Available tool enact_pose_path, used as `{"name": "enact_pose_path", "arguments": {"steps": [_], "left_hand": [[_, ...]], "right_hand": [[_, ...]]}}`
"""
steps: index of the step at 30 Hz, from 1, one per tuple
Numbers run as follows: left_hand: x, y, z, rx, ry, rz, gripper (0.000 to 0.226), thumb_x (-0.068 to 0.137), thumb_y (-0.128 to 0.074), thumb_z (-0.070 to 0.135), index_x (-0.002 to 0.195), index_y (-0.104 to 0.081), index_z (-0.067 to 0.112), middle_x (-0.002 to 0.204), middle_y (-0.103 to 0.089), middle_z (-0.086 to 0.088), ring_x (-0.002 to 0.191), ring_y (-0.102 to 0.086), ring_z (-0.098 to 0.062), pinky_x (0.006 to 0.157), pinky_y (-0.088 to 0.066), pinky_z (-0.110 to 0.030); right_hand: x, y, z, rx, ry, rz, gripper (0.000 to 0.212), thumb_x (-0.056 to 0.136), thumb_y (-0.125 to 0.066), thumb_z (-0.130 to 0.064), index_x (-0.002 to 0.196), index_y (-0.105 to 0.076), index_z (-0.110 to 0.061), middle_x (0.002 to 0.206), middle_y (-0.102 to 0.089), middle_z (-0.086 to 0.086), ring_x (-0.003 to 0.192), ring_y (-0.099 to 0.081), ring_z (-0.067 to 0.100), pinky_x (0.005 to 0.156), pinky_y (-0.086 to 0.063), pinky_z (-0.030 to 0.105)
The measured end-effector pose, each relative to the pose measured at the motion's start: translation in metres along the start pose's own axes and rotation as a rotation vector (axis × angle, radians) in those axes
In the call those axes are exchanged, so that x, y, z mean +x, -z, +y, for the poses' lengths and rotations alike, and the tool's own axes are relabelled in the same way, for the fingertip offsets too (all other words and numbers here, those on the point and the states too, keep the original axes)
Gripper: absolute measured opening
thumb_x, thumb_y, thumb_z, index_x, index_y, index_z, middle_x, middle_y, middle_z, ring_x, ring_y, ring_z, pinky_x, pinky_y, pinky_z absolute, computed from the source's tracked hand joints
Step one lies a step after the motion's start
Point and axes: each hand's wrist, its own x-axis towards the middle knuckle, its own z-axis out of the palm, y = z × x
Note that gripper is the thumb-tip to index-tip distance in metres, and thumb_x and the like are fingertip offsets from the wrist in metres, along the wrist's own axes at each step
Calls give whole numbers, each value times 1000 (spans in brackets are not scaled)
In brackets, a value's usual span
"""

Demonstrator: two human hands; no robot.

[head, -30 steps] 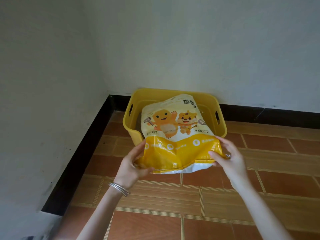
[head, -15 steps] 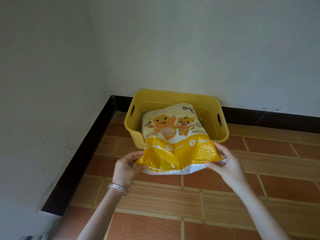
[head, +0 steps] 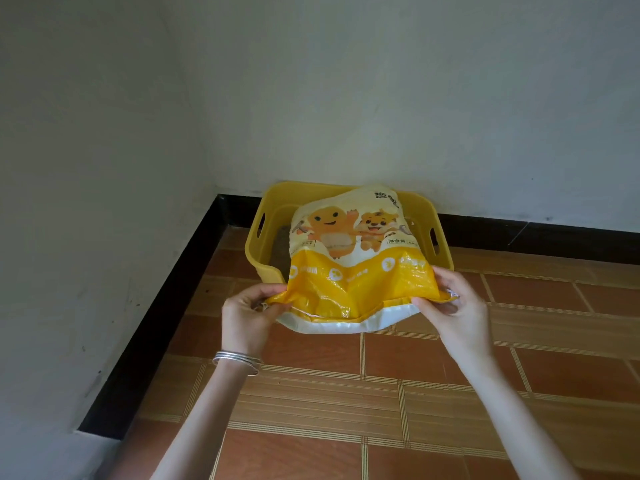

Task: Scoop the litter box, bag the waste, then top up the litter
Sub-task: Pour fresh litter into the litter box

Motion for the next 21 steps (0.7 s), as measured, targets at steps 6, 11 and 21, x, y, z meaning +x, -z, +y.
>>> {"name": "enact_pose_path", "arguments": {"steps": [6,11,21], "left_hand": [[12,5,17,50,30,-57,36,67,-77,-2,76,-70,33,75,-71,19,76,-66,-4,79,-55,-36],[8,8,18,22,47,-12,35,67,-76,-3,77,-71,30,80,-73,9,83,-68,-16,81,-55,-44],[1,9,25,48,-29,16,36,69,-75,-4,78,-71,31,83,-71,16,80,-67,-9,79,-55,-39]], "right_hand": [[7,3,-4,-80,-119,-68,54,72,-75,-3,118,-57,-27,98,-60,-17,87,-56,-15,68,-48,9],[6,0,-11,-110,-95,-57,52,73,-75,-4,113,-54,-31,94,-58,-14,80,-53,-20,64,-43,3],[-2,4,-12,-88,-33,-23,48,74,-75,-7,115,-59,-27,98,-65,-7,85,-64,7,69,-54,22]]}}
